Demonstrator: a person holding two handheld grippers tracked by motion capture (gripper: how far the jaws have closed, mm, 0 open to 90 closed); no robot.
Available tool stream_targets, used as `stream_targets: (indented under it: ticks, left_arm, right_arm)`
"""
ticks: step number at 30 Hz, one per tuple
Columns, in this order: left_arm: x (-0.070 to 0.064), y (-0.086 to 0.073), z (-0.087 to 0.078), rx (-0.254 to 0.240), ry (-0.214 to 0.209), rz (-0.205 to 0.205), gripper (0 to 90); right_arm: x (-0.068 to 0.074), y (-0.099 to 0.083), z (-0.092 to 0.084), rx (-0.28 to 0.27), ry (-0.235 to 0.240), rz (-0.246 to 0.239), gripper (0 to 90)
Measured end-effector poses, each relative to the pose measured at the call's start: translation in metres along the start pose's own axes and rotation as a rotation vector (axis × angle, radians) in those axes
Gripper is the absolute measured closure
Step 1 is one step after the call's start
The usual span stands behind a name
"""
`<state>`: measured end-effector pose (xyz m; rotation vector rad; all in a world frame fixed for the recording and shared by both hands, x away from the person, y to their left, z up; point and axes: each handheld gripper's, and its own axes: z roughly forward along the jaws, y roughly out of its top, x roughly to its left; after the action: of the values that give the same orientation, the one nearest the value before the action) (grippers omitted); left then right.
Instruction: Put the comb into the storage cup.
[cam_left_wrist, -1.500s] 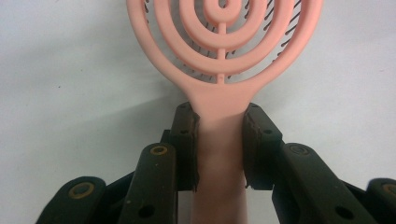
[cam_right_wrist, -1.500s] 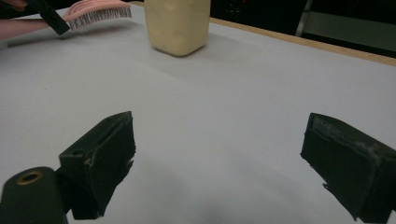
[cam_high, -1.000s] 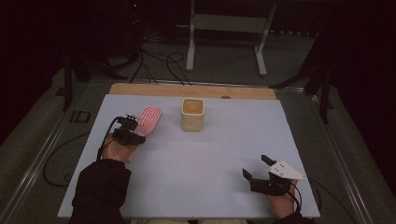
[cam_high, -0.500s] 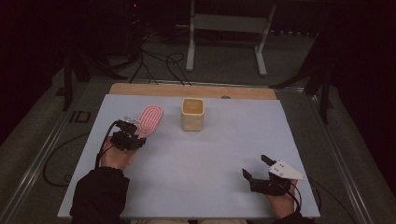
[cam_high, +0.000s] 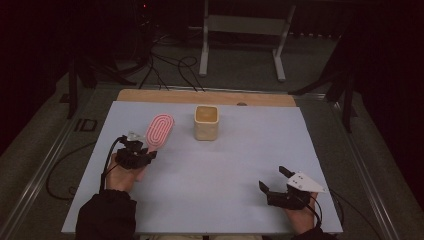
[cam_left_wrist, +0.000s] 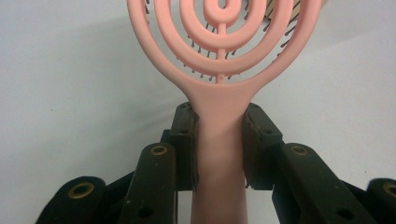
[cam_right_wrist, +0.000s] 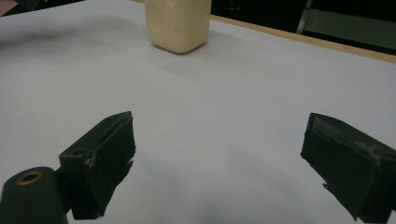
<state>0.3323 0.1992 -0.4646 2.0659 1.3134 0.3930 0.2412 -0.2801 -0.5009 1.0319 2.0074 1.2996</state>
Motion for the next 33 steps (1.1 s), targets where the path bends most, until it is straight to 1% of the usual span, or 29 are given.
stream_targets:
  ticks: [5,8,12,17,19,27,30,33]
  left_arm:
    - [-0.003,-0.004,-0.003,-0.023,-0.01,0.037,69.9]
    - [-0.004,-0.005,-0.008,-0.054,-0.017,0.04,69.9]
    - [-0.009,-0.006,-0.015,-0.09,-0.033,0.075,69.9]
    - [-0.016,-0.009,-0.023,-0.106,-0.041,0.117,69.9]
    - [-0.018,-0.009,-0.025,-0.11,-0.042,0.141,69.9]
    - [-0.024,-0.008,-0.032,-0.152,-0.067,0.189,69.9]
    - [-0.027,-0.008,-0.032,-0.168,-0.078,0.215,69.9]
    - [-0.03,-0.008,-0.03,-0.172,-0.089,0.227,69.9]
  right_arm:
    - [0.0,0.0,0.001,0.0,0.005,0.0,9.5]
    - [0.0,0.0,0.001,0.0,0.004,-0.002,9.5]
    - [0.0,0.001,0.001,0.001,0.005,-0.001,9.5]
    - [0.001,0.001,0.001,-0.004,0.008,0.006,9.5]
    - [0.001,0.001,0.001,-0.003,0.009,0.005,9.5]
    - [0.002,0.002,0.001,-0.005,0.009,0.001,9.5]
    - [0.0,0.002,0.0,-0.008,0.008,0.005,9.5]
    - [-0.003,0.003,0.0,-0.015,0.013,0.026,9.4]
